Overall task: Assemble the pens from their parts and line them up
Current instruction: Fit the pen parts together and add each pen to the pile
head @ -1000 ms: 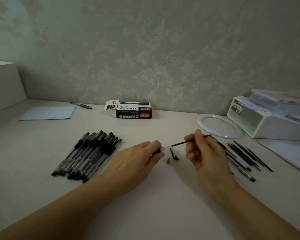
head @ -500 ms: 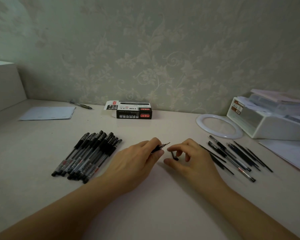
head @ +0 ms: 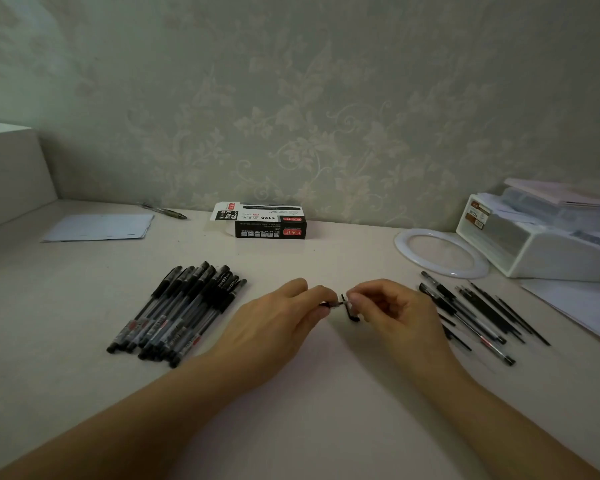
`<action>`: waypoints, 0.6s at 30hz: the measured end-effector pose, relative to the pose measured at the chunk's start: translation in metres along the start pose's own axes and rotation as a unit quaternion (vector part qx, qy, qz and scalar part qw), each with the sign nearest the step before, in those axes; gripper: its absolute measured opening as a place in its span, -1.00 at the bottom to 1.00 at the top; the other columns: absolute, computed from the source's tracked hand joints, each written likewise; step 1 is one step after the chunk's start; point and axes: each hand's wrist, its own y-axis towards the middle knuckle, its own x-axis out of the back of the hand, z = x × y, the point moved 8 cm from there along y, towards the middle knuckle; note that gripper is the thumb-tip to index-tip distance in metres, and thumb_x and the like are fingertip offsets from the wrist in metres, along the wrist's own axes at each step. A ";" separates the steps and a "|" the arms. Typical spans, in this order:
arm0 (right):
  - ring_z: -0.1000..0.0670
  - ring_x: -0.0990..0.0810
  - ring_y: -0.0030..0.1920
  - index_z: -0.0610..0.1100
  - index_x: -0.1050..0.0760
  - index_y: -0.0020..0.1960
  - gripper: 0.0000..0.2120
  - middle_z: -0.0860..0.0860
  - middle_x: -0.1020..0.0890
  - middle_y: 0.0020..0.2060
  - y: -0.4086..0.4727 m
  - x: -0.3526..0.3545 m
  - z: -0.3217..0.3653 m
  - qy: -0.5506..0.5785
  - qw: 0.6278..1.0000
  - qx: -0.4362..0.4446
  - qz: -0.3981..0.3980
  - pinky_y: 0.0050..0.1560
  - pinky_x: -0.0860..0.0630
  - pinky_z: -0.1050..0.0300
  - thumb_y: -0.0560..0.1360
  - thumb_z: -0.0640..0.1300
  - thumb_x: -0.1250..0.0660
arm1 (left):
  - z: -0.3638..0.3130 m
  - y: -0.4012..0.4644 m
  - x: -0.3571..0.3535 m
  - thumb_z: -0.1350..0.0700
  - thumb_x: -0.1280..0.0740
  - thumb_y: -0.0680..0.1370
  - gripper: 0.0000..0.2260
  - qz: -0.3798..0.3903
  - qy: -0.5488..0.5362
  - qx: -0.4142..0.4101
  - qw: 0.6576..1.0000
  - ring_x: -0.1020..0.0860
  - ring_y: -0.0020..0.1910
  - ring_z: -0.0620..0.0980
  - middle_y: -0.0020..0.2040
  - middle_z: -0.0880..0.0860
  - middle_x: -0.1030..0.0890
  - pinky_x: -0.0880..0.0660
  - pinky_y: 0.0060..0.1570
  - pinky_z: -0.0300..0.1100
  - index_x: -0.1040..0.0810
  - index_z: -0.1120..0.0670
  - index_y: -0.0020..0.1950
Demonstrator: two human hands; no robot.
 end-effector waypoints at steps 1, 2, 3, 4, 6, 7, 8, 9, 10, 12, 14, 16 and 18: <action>0.08 -0.66 -0.23 -0.05 -0.67 -0.11 -0.93 0.01 -0.70 -0.27 0.000 0.001 -0.001 0.043 0.999 -0.012 -0.004 -0.15 -0.55 0.32 0.49 -0.20 -0.44 | 0.000 0.000 -0.001 -0.15 0.00 0.62 -0.75 0.001 0.001 -0.002 1.000 -0.51 -0.19 -0.04 -0.05 -0.11 -0.42 -0.48 -0.26 -0.03 -0.34 -0.23 0.25; 0.08 -0.67 -0.23 -0.07 -0.66 -0.10 -0.93 -0.01 -0.71 -0.27 -0.001 0.001 -0.001 0.071 0.997 -0.017 -0.003 -0.16 -0.55 0.32 0.50 -0.21 -0.43 | -0.001 0.000 -0.002 -0.15 -0.01 0.62 -0.76 0.001 0.002 -0.003 1.000 -0.50 -0.20 -0.04 -0.05 -0.11 -0.41 -0.47 -0.28 -0.04 -0.34 -0.23 0.24; 0.06 -0.67 -0.23 -0.08 -0.66 -0.09 -0.93 -0.03 -0.70 -0.26 -0.001 -0.001 0.000 0.082 0.996 -0.017 0.005 -0.16 -0.54 0.33 0.50 -0.22 -0.42 | -0.001 0.000 -0.003 -0.15 -0.01 0.63 -0.77 0.001 0.003 -0.003 1.000 -0.50 -0.21 -0.04 -0.05 -0.12 -0.40 -0.46 -0.29 -0.05 -0.33 -0.23 0.23; 0.04 -0.67 -0.21 -0.09 -0.66 -0.08 -0.93 -0.04 -0.70 -0.25 -0.002 -0.004 0.001 0.082 0.996 -0.015 0.020 -0.14 -0.55 0.32 0.50 -0.23 -0.42 | -0.001 0.000 -0.003 -0.15 -0.01 0.62 -0.77 0.002 0.003 -0.002 1.000 -0.50 -0.21 -0.04 -0.05 -0.12 -0.40 -0.47 -0.30 -0.05 -0.33 -0.24 0.23; 0.02 -0.67 -0.18 -0.08 -0.65 -0.07 -0.90 -0.03 -0.71 -0.22 -0.004 -0.011 0.002 0.071 0.996 -0.010 0.052 -0.11 -0.57 0.29 0.50 -0.26 -0.42 | -0.001 0.000 -0.005 -0.17 0.02 0.61 -0.76 0.006 0.004 -0.002 1.000 -0.52 -0.19 -0.03 -0.03 -0.11 -0.41 -0.49 -0.27 -0.01 -0.33 -0.23 0.22; 0.02 -0.68 -0.18 -0.08 -0.65 -0.07 -0.89 -0.02 -0.71 -0.21 -0.004 -0.012 0.002 0.070 0.996 -0.009 0.059 -0.11 -0.57 0.29 0.50 -0.27 -0.42 | -0.002 0.000 -0.006 -0.18 0.03 0.61 -0.75 0.007 0.004 -0.002 1.000 -0.52 -0.18 -0.02 -0.02 -0.11 -0.42 -0.49 -0.26 0.00 -0.33 -0.23 0.21; 0.01 -0.68 -0.18 -0.08 -0.65 -0.07 -0.89 -0.02 -0.71 -0.21 -0.004 -0.012 0.002 0.074 0.995 -0.012 0.059 -0.11 -0.57 0.29 0.49 -0.27 -0.42 | -0.002 0.000 -0.006 -0.17 0.02 0.61 -0.75 0.004 0.002 -0.003 1.000 -0.52 -0.17 -0.02 -0.01 -0.12 -0.42 -0.49 -0.25 0.01 -0.34 -0.23 0.21; 0.00 -0.68 -0.18 -0.09 -0.65 -0.07 -0.90 -0.03 -0.71 -0.22 -0.003 -0.010 0.001 0.082 0.995 -0.016 0.052 -0.11 -0.57 0.29 0.49 -0.27 -0.43 | -0.001 0.000 -0.004 -0.16 0.01 0.61 -0.76 -0.001 -0.003 -0.003 1.000 -0.52 -0.17 -0.03 -0.01 -0.12 -0.42 -0.49 -0.24 0.00 -0.35 -0.22 0.20; -0.01 -0.68 -0.19 -0.09 -0.65 -0.07 -0.90 -0.05 -0.71 -0.23 -0.002 -0.008 -0.001 0.093 0.995 -0.022 0.041 -0.12 -0.57 0.29 0.49 -0.27 -0.43 | -0.001 0.000 -0.003 -0.14 -0.02 0.62 -0.78 -0.007 -0.009 -0.003 1.000 -0.51 -0.17 -0.03 -0.02 -0.12 -0.43 -0.49 -0.24 0.00 -0.36 -0.21 0.20; -0.01 -0.67 -0.21 -0.09 -0.64 -0.06 -0.90 -0.06 -0.71 -0.24 -0.001 -0.004 -0.003 0.113 0.993 -0.033 0.016 -0.14 -0.55 0.31 0.49 -0.26 -0.42 | 0.001 0.000 0.000 -0.11 -0.07 0.63 -0.80 -0.017 -0.019 -0.003 1.000 -0.50 -0.18 -0.05 -0.02 -0.12 -0.43 -0.48 -0.23 -0.02 -0.39 -0.19 0.20; -0.01 -0.68 -0.21 -0.08 -0.64 -0.05 -0.90 -0.05 -0.72 -0.24 0.000 -0.001 -0.005 0.114 0.993 -0.039 0.006 -0.16 -0.54 0.34 0.50 -0.25 -0.41 | 0.003 0.000 0.002 -0.10 -0.08 0.63 -0.81 -0.025 -0.025 0.002 0.999 -0.48 -0.18 -0.07 -0.03 -0.13 -0.43 -0.46 -0.24 -0.04 -0.41 -0.17 0.19; -0.02 -0.68 -0.20 -0.06 -0.64 -0.04 -0.90 -0.05 -0.72 -0.23 -0.001 -0.002 -0.004 0.113 0.993 -0.038 0.015 -0.16 -0.53 0.35 0.51 -0.24 -0.41 | 0.004 0.000 0.003 -0.10 -0.09 0.63 -0.82 -0.031 -0.029 0.004 0.999 -0.47 -0.18 -0.09 -0.03 -0.13 -0.44 -0.45 -0.25 -0.08 -0.41 -0.17 0.17; -0.03 -0.67 -0.19 -0.04 -0.65 -0.03 -0.89 -0.06 -0.72 -0.21 -0.002 -0.006 -0.003 0.112 0.992 -0.032 0.038 -0.13 -0.54 0.32 0.51 -0.23 -0.41 | 0.002 -0.001 0.003 -0.10 -0.09 0.63 -0.83 -0.036 -0.029 -0.005 0.999 -0.48 -0.17 -0.10 -0.03 -0.14 -0.44 -0.46 -0.25 -0.09 -0.41 -0.18 0.16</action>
